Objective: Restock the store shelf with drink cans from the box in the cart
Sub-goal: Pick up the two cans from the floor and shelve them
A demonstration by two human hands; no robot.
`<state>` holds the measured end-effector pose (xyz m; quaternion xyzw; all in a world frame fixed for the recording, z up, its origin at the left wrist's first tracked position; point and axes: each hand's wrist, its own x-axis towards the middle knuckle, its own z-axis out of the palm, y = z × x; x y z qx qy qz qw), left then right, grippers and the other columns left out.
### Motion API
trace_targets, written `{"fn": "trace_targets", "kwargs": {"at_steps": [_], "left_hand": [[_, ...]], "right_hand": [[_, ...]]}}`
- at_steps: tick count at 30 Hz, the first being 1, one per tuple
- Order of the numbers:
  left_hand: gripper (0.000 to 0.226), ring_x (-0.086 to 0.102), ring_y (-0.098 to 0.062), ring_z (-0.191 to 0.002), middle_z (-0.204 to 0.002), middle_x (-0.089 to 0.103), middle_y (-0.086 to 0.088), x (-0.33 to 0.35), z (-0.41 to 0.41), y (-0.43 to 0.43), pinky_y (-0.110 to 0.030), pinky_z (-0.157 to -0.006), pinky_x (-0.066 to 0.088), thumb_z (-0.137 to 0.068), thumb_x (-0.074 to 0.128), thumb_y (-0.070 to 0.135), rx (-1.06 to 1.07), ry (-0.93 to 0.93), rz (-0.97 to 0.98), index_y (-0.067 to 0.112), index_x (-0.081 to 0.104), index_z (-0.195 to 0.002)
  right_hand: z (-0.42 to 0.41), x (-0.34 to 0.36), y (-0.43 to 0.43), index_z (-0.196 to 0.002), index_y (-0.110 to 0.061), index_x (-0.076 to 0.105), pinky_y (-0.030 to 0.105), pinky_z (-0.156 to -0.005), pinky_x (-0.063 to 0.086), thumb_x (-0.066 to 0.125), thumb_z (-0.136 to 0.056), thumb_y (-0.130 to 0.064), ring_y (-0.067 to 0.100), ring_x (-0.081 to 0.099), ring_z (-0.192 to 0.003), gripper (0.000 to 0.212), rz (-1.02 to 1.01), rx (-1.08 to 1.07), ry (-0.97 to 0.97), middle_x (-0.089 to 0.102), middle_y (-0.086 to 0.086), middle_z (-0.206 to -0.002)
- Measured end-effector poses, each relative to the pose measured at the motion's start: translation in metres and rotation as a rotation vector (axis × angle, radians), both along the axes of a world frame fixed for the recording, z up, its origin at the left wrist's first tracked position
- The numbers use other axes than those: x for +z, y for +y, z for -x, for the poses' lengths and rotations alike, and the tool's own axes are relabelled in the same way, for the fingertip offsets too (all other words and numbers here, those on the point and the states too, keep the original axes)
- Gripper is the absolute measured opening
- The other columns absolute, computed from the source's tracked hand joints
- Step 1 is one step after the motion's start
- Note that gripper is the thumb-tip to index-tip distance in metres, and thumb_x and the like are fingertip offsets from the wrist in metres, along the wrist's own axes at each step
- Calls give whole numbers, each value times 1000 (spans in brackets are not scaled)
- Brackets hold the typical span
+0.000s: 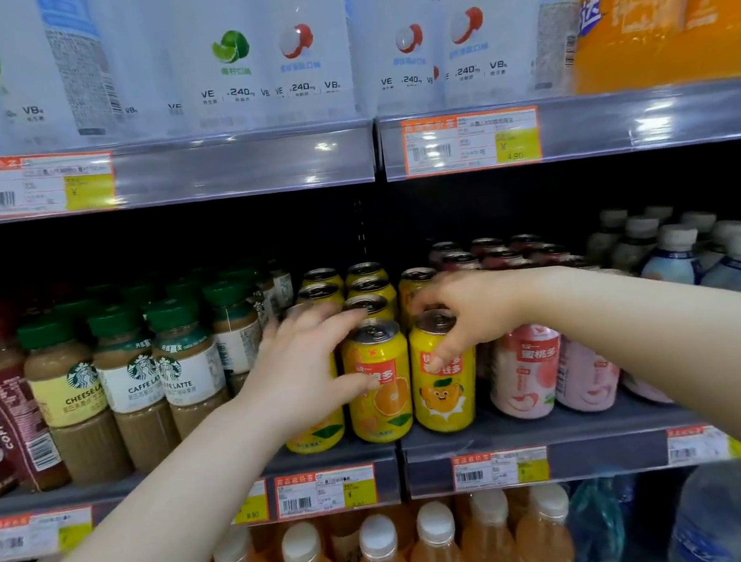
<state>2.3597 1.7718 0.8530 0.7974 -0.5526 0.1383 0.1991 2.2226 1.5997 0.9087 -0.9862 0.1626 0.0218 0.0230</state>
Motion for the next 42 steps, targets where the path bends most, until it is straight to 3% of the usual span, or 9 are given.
{"fn": "trace_targets", "kwargs": {"at_steps": [3, 9, 13, 18, 24, 29, 32, 36, 42], "left_hand": [[66, 20, -17, -142, -151, 34, 8, 1, 3, -8, -54, -115, 0, -82, 60, 51, -13, -50, -56, 40, 34, -141], [57, 29, -14, -139, -147, 40, 12, -1, 2, -10, -55, -114, 1, -86, 55, 50, -6, -90, -49, 40, 38, -139], [57, 30, -14, -138, -147, 39, 12, -1, 3, -10, -57, -114, 1, -85, 55, 52, 9, -91, -52, 40, 38, -139], [71, 29, -20, -138, -147, 39, 5, 4, 12, -16, -60, -113, 4, -77, 58, 60, 35, -34, -22, 36, 36, -141], [70, 30, -21, -138, -146, 40, 2, 9, 46, -47, -56, -114, 5, -77, 60, 59, -66, -29, -2, 34, 40, -139], [73, 34, -22, -135, -143, 43, 2, 18, 78, -86, -57, -114, 1, -75, 57, 64, -153, -92, -99, 34, 39, -139], [71, 38, -25, -134, -142, 46, -1, 20, 94, -108, -58, -114, 0, -76, 60, 58, -176, -130, -180, 34, 38, -139], [71, 46, -27, -127, -135, 53, -2, 21, 104, -127, -56, -112, 12, -71, 61, 61, -150, -108, -227, 35, 42, -134], [64, 49, -24, -124, -132, 57, 4, 17, 106, -133, -52, -108, 23, -74, 61, 59, -120, -58, -233, 42, 42, -133]], "right_hand": [[1, 0, -1, -140, -26, 37, 23, -97, 34, 73, -74, -46, 16, 39, -130, 77, -49, 32, -12, 38, -4, -145], [0, -1, -6, -139, -30, 38, 23, -98, 34, 74, -74, -41, 14, 38, -130, 75, -72, 64, -15, 38, -7, -145], [5, 1, -8, -140, -30, 36, 28, -103, 37, 72, -74, -48, 14, 38, -130, 77, -81, 65, -25, 37, -6, -146], [30, 17, -22, -135, -25, 45, 19, -91, 40, 69, -78, -47, 7, 50, -111, 66, -113, -29, -127, 52, -2, -135], [78, 20, -46, -129, -20, 53, 20, -90, 40, 68, -76, -50, 15, 55, -114, 62, -26, -214, -88, 57, -1, -130], [115, 5, -68, -135, -21, 45, 26, -95, 42, 70, -73, -54, 21, 51, -121, 75, 62, -371, -22, 51, 3, -137], [124, -7, -79, -135, -24, 43, 23, -87, 41, 71, -72, -51, 20, 53, -117, 74, 2, -393, -30, 53, 1, -134], [125, -13, -87, -134, -23, 44, 20, -83, 35, 71, -72, -52, 18, 52, -117, 74, -50, -363, -117, 53, 0, -133], [121, -17, -91, -123, -19, 49, 24, -77, 41, 70, -69, -58, 14, 53, -96, 71, -60, -362, -184, 58, 1, -121]]}}
